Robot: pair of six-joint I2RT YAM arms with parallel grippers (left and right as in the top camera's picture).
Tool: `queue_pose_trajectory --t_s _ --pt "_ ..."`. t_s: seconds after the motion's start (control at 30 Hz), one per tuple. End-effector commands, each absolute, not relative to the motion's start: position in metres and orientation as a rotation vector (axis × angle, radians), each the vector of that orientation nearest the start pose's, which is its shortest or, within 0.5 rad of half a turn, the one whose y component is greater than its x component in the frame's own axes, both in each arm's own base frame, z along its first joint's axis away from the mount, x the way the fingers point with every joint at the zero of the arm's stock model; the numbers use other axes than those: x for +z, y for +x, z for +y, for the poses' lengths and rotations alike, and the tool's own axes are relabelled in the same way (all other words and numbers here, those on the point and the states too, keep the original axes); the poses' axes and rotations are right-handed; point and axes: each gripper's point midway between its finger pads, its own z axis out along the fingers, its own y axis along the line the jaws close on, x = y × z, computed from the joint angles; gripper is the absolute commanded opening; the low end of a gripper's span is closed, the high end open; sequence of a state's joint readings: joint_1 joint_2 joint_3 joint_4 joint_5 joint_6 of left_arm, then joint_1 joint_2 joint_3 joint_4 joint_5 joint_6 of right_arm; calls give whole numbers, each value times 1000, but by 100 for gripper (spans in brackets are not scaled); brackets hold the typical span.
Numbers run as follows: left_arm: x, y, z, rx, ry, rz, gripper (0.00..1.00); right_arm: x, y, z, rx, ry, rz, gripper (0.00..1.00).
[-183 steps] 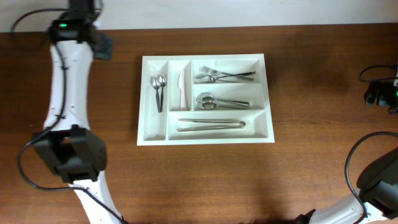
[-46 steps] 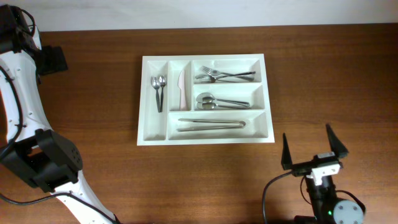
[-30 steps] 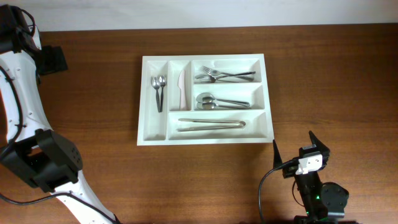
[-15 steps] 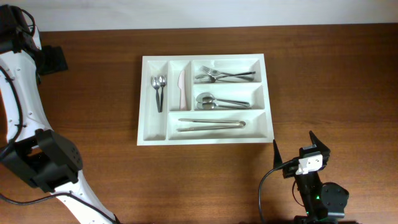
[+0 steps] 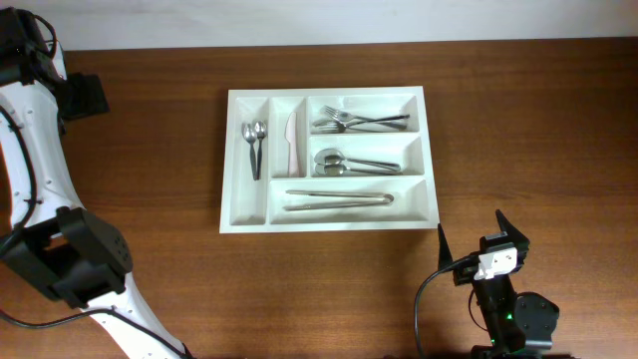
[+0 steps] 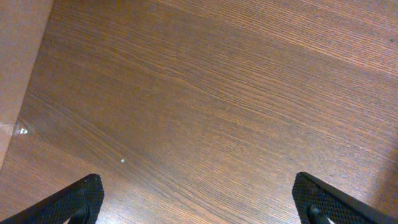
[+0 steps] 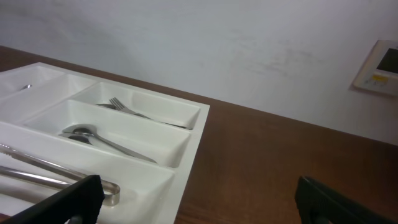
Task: Pack container
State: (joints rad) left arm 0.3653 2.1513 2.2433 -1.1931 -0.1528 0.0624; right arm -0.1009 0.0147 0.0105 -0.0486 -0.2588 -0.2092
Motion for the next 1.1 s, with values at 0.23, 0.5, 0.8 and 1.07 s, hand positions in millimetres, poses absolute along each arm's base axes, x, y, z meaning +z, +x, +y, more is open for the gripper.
queue_pose_trajectory --t_s 0.23,0.5,0.8,1.07 --pt "209 471 209 331 -469 2627 99 162 244 20 -27 -281 1600 99" --pt "225 470 204 334 -455 2596 99 162 244 20 -27 -281 1600 99" --pt "331 453 144 318 -311 2385 99 162 244 20 -27 -281 1600 99" --pt "366 430 53 332 -74 2325 99 162 244 20 -27 -281 1600 99"
